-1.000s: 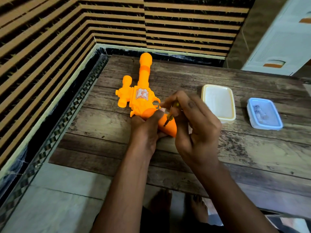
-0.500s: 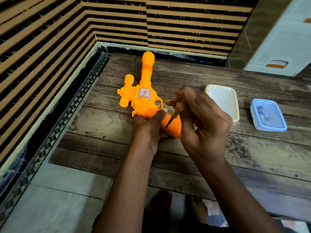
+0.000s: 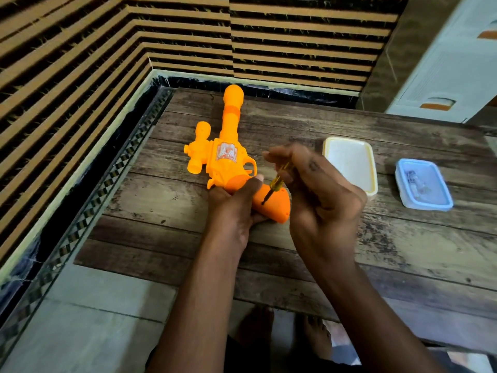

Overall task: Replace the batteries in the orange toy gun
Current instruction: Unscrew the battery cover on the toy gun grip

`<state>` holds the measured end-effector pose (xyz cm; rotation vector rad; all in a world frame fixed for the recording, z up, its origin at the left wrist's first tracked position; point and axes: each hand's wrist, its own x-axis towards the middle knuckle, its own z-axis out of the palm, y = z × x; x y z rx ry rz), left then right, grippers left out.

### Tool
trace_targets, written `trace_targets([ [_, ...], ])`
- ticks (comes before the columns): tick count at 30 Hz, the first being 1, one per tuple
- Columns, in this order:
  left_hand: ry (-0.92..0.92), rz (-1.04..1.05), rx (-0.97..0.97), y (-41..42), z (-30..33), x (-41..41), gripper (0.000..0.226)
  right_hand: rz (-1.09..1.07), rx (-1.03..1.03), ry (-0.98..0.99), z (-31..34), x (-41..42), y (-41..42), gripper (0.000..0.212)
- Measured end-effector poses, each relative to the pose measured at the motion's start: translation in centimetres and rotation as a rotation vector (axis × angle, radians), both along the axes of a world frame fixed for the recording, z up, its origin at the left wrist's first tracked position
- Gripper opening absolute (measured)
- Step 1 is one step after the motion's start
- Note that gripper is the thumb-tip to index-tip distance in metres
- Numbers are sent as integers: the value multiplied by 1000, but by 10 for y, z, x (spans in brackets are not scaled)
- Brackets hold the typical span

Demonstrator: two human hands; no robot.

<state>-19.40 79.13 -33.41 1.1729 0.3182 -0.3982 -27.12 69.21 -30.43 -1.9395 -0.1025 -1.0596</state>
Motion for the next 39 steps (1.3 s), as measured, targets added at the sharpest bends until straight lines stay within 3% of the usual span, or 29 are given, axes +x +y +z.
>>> trace_targets([
  [6, 4, 10, 14, 0, 0, 0, 43, 50, 76, -70, -3, 8, 3, 25],
  [12, -14, -3, 1, 0, 3, -2, 24, 69, 65, 9, -2, 4, 2, 47],
  [17, -25, -10, 41, 0, 7, -3, 17, 75, 60, -20, 2, 5, 6, 17],
  [23, -29, -3, 17, 0, 6, -3, 19, 56, 91, 3, 2, 5, 2, 23],
  [39, -54, -9, 30, -1, 9, -3, 13, 111, 142, -15, 4, 7, -1, 12],
])
